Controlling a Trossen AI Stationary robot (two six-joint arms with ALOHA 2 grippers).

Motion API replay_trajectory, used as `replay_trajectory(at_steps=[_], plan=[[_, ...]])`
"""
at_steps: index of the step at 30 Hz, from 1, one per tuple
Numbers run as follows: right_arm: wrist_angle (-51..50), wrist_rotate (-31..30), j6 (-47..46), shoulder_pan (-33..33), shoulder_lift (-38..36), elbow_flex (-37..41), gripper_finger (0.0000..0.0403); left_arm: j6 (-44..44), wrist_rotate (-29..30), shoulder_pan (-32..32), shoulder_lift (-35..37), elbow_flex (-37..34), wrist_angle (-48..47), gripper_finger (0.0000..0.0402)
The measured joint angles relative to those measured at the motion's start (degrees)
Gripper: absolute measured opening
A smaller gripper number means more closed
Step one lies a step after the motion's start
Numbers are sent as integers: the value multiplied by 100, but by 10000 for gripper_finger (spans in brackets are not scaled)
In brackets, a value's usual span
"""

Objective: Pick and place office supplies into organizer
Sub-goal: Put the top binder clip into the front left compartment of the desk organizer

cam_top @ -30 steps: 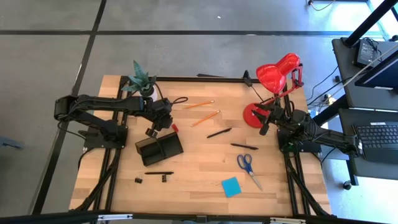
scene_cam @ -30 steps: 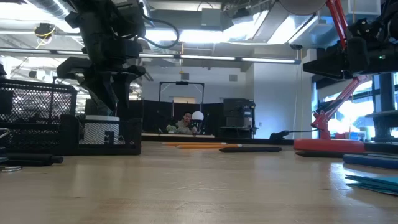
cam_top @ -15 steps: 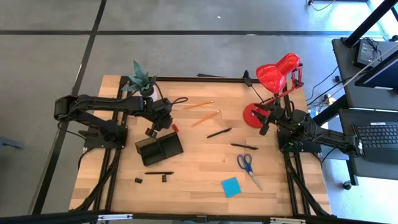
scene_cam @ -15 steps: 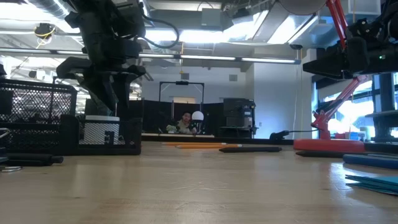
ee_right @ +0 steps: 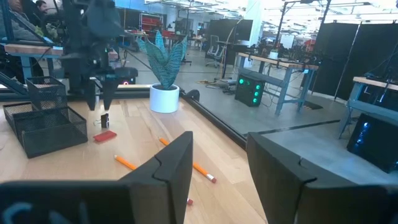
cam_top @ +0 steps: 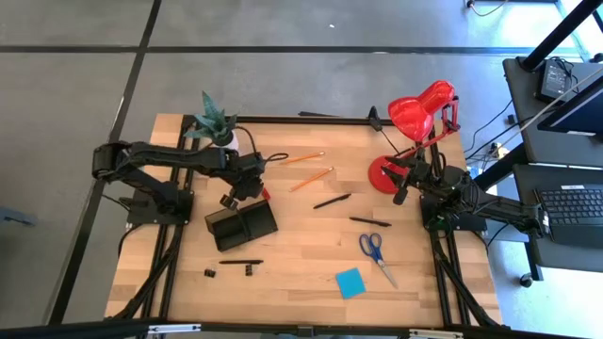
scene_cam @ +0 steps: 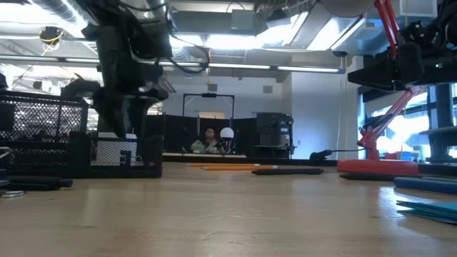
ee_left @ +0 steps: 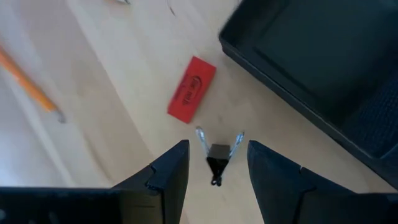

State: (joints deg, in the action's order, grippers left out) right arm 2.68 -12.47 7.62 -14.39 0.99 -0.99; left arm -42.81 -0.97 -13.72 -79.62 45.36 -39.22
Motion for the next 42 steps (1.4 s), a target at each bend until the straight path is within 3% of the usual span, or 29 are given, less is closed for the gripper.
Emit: replay_trajectory(at_steps=[7,17,31,42], plan=[[0,1,-2,0,0,0,154,10,87,-79,-374,29,-169,157],[-2,0,7,0,1,0,154,-4,213,-331,-378,17,-189,157],[-2,2,15,0,1,0,154,7,-79,-406,-389,2,-129,157],[-2,0,9,0,1,0,154,-518,-7,-364,-374,0,-170,157]])
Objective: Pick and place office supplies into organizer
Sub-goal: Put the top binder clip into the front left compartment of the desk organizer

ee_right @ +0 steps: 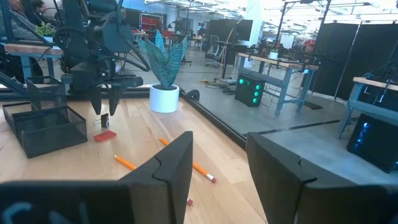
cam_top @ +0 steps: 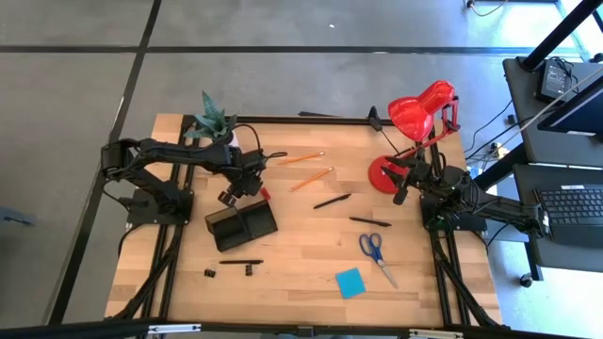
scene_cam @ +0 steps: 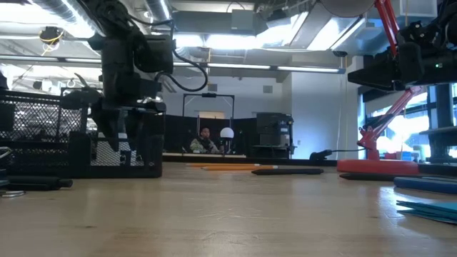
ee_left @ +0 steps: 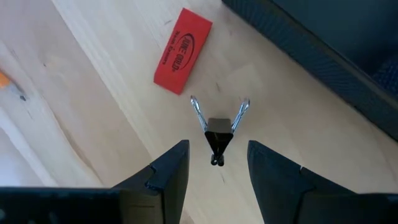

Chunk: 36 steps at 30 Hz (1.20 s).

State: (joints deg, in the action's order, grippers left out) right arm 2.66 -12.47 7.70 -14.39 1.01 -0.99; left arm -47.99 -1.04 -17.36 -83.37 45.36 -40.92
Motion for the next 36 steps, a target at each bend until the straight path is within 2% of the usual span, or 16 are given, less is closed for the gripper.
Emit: replay_trajectory(at_steps=[5,9,18,32,36], plan=[[2,1,-2,1,0,0,154,-480,206,2,-11,-9,8,157],[2,1,-5,1,1,1,154,-677,638,2,-9,-9,0,157],[4,2,11,1,0,0,154,-679,1,2,-8,-9,47,157],[2,2,-9,2,1,0,154,-680,4,-3,-559,-7,189,156],[2,0,-9,2,-1,0,154,-680,4,-3,-562,-4,280,144]])
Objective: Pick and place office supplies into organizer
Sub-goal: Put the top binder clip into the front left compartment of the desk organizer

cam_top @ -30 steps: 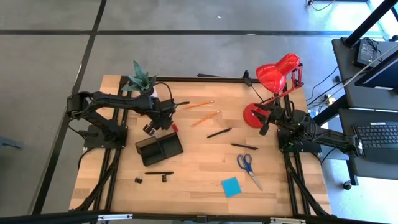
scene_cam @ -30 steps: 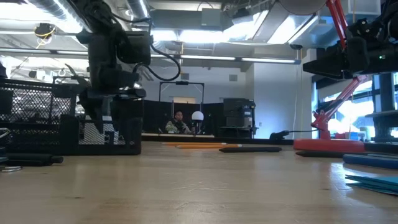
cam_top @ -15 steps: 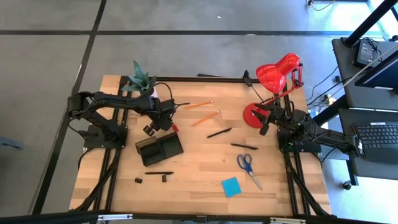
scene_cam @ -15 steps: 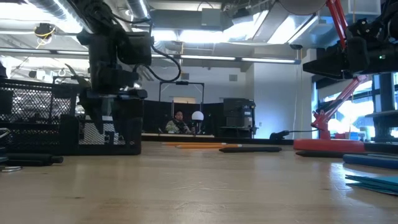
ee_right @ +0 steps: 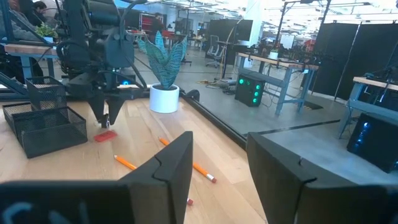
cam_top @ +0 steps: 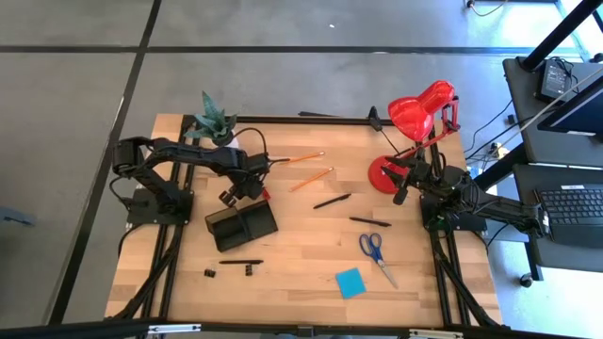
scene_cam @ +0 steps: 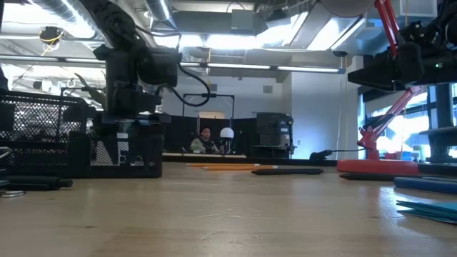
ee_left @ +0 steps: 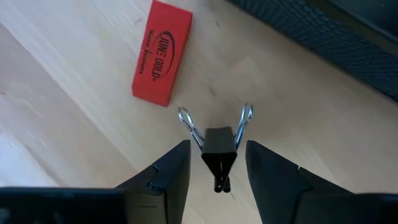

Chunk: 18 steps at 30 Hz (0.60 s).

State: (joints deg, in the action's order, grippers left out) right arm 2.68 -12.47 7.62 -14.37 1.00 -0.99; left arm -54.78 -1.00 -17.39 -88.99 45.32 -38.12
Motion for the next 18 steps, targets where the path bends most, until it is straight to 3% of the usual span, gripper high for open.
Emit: replay_trajectory(at_steps=[18], plan=[[-2,2,11,0,2,0,154,0,0,0,0,2,67,61]])
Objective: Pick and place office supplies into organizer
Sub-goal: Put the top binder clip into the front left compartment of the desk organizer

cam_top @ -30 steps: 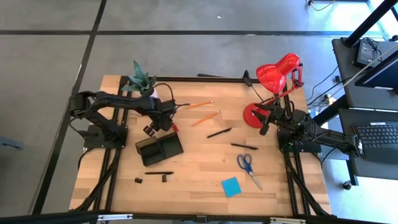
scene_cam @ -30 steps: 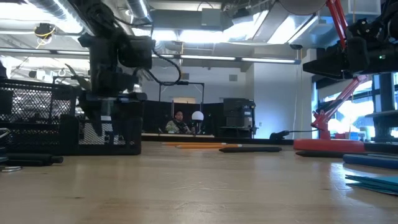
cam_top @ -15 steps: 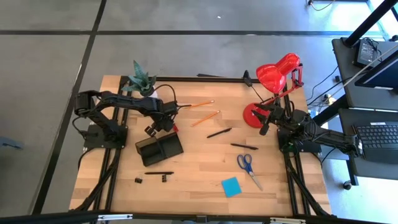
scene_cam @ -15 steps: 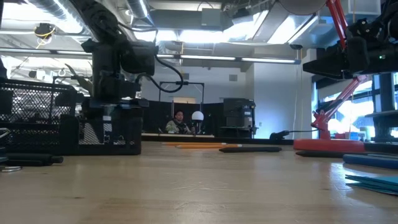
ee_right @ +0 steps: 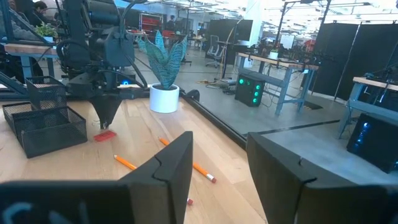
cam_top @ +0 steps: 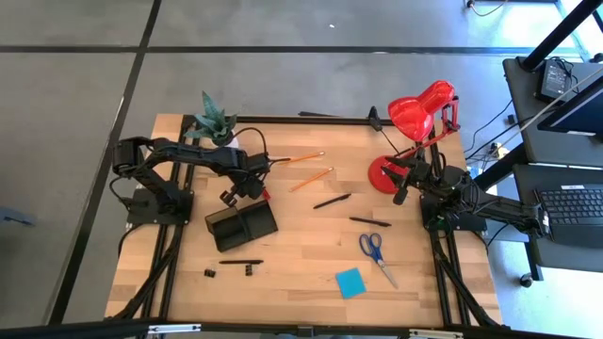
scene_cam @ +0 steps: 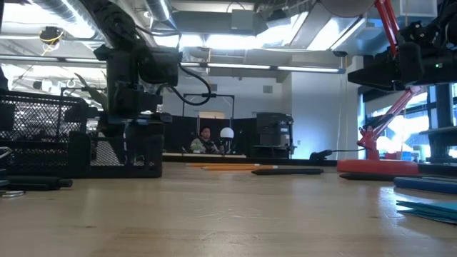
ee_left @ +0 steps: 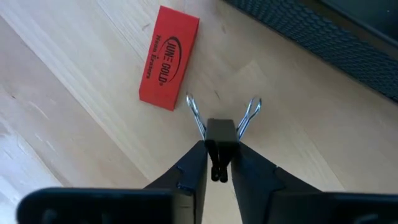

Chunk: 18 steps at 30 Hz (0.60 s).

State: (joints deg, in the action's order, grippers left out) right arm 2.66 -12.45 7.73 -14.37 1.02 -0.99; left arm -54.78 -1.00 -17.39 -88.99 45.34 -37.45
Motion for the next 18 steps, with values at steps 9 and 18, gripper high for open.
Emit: replay_trajectory(at_steps=[9,18], plan=[[0,-1,1,-1,-1,1,154,2,-2,0,0,0,0,29],[0,-1,2,-2,-1,1,154,2,-2,0,0,2,42,44]])
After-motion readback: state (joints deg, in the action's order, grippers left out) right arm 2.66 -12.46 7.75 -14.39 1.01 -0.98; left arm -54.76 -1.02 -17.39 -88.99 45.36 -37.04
